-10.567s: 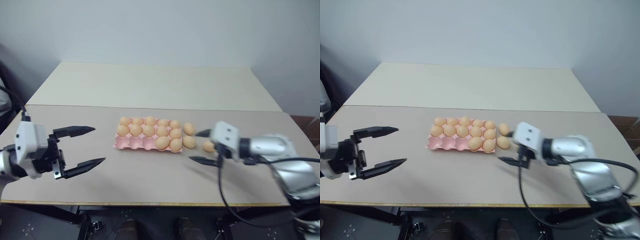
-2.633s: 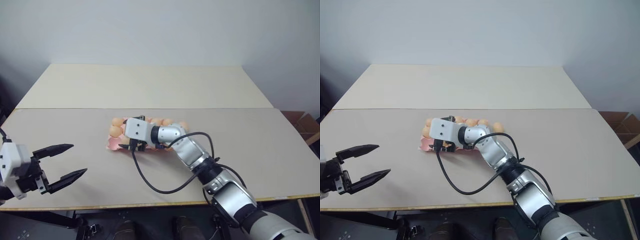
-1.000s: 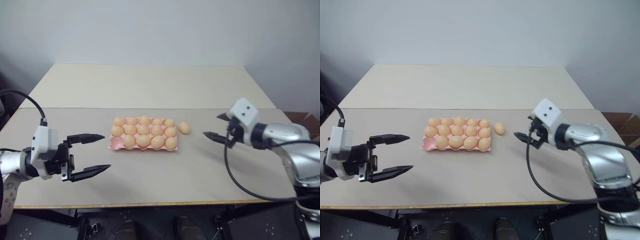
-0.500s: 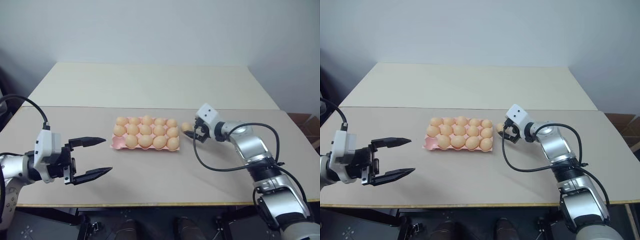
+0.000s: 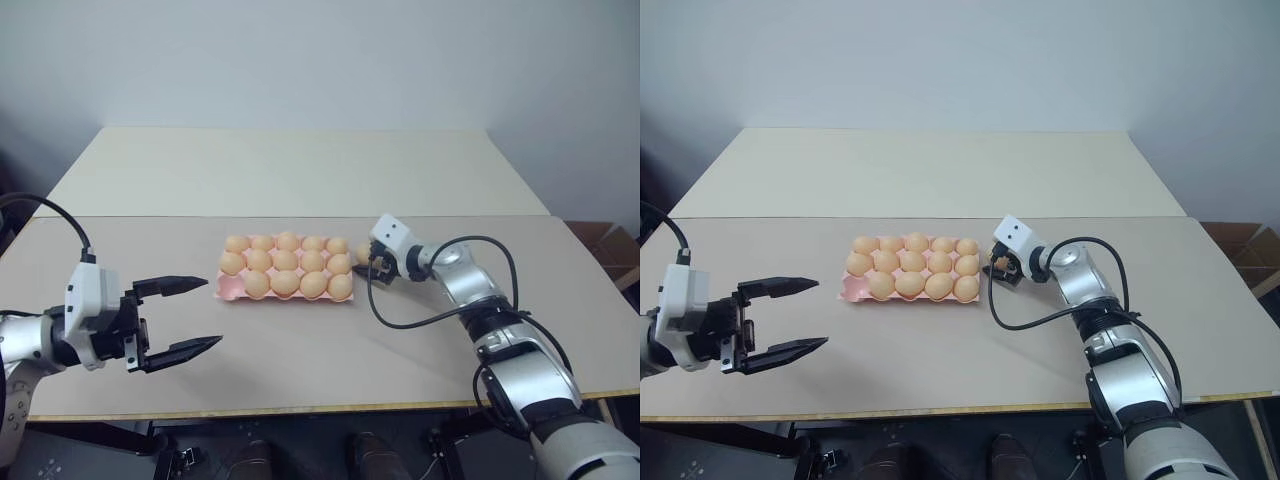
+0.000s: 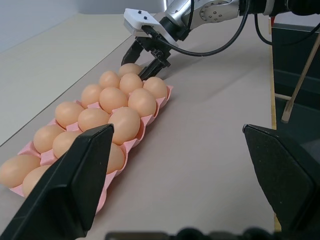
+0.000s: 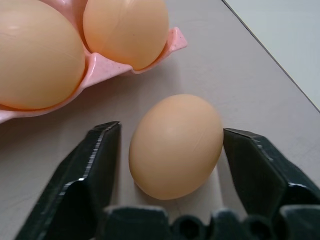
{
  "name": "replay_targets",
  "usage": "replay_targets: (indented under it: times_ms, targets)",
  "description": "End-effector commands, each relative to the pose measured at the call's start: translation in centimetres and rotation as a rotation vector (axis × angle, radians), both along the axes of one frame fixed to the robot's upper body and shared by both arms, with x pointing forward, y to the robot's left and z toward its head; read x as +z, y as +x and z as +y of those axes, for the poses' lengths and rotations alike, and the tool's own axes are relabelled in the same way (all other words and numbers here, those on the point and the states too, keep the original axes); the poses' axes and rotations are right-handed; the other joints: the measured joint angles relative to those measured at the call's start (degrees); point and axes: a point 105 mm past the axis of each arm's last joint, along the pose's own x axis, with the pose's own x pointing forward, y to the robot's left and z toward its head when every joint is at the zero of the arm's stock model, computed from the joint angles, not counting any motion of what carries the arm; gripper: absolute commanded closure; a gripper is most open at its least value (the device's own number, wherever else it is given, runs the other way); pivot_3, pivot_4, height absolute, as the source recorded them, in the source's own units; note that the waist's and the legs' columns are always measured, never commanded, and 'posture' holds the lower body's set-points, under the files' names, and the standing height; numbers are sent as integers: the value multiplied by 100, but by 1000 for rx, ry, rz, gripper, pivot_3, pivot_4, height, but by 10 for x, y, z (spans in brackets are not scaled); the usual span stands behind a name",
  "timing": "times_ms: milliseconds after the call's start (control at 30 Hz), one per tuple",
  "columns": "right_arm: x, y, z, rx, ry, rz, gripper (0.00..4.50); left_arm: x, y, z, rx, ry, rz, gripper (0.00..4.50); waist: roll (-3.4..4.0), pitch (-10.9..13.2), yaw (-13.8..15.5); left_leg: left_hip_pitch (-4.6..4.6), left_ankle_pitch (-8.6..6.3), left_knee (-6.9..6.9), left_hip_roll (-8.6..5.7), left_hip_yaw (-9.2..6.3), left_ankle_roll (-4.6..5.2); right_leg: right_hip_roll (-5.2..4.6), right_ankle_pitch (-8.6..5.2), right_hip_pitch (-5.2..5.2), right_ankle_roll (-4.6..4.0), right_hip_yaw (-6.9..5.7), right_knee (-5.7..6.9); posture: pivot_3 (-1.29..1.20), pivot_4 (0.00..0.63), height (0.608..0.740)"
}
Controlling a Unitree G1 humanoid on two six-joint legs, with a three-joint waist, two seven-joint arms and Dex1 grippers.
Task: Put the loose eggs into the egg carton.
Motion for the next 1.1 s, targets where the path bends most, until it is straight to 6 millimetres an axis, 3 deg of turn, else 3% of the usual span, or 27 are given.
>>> replay_targets:
  times_ms: [33,133,300,433,567,667,767,1100]
  targets:
    - [19,5,1,10,17,-66,1926,8,-4,0,6,10,-47,0,1,1,-2,0,0,0,0,0,0,0,0,0,0,0,0,0,150,740]
    - [21,5,-4,-9,-6,-95,2586,8,-6,0,10,9,-33,0,1,1,-2,1,0,0,0,0,0,0,-1,-1,-1,0,3,0,150,740]
    - [50,2,-13,-27,-30,-208,2586,9,-8,12,62,23,-36,0,4,3,2,-1,0,0,0,0,0,-2,-3,-2,-5,0,2,0,150,740]
    - [91,-15,1,41,-7,-323,2586,9,-14,32,137,45,-23,0,8,5,-14,0,-1,-4,1,1,-1,-2,-6,-5,-5,0,1,0,150,740]
    - [117,-42,39,164,31,-381,2586,7,-18,42,168,73,-13,0,10,6,-23,4,-1,-5,9,2,-1,3,-27,-8,-4,-5,8,0,150,740]
    - [124,-64,74,255,79,-389,2586,4,-18,49,201,82,-4,0,10,5,-12,9,0,-5,14,3,-3,4,-34,-7,-13,-7,12,0,150,740]
    - [119,-83,113,341,98,-427,2586,1,-20,52,221,79,17,0,10,5,-7,8,1,-5,14,4,-5,1,-29,-8,-24,-10,11,0,150,740]
    - [103,-104,196,473,191,-360,2586,-2,-31,48,248,81,17,0,6,2,-9,0,1,-5,13,8,-9,-7,-15,-13,-48,-17,7,0,150,740]
